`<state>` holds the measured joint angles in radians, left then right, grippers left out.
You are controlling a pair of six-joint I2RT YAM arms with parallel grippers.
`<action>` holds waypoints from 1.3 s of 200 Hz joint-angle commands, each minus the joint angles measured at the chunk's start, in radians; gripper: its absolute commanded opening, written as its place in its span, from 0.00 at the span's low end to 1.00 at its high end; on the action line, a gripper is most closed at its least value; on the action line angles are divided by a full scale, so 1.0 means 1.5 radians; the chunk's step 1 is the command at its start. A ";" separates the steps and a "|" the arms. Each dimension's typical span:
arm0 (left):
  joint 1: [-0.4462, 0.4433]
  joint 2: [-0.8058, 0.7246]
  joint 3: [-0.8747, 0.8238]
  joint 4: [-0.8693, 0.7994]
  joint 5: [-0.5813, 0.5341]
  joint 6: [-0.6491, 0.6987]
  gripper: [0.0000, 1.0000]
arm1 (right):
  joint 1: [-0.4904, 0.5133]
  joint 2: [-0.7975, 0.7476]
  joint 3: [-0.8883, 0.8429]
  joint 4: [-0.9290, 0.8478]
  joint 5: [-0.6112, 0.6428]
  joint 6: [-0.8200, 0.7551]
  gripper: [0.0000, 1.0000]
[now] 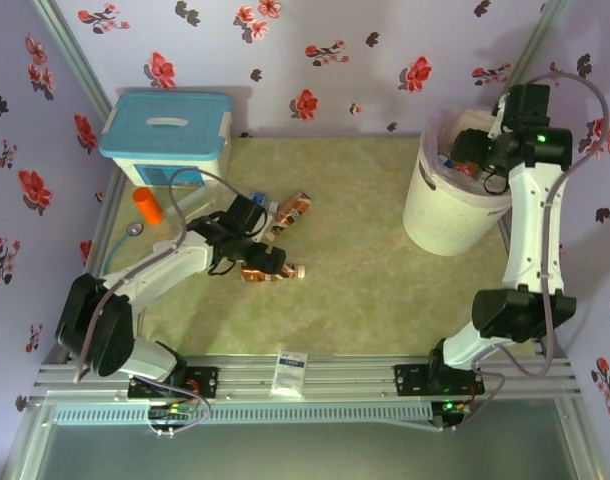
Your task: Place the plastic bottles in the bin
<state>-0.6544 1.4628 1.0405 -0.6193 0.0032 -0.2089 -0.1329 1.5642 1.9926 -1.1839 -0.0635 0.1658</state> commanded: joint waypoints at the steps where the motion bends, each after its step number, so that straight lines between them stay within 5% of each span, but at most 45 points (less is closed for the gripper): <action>1: -0.021 0.041 0.029 -0.022 -0.015 0.096 1.00 | -0.004 -0.049 0.009 0.033 -0.084 0.029 0.81; 53: -0.057 0.125 0.058 -0.047 -0.048 0.114 1.00 | -0.003 -0.088 0.001 0.035 -0.109 0.030 0.82; 156: -0.070 0.103 -0.025 -0.056 -0.100 0.042 0.94 | 0.009 -0.107 -0.026 0.044 -0.119 0.024 0.82; 230: -0.070 0.100 -0.027 -0.039 -0.097 0.026 0.62 | 0.035 -0.112 -0.016 0.034 -0.098 0.018 0.82; 260: -0.071 0.082 -0.014 -0.049 -0.093 0.018 0.60 | 0.052 -0.118 -0.008 0.028 -0.100 0.014 0.82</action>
<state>-0.7574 1.6268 0.9874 -0.6712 -0.1310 -0.1596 -0.0776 1.4193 1.9617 -1.1305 -0.2279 0.1940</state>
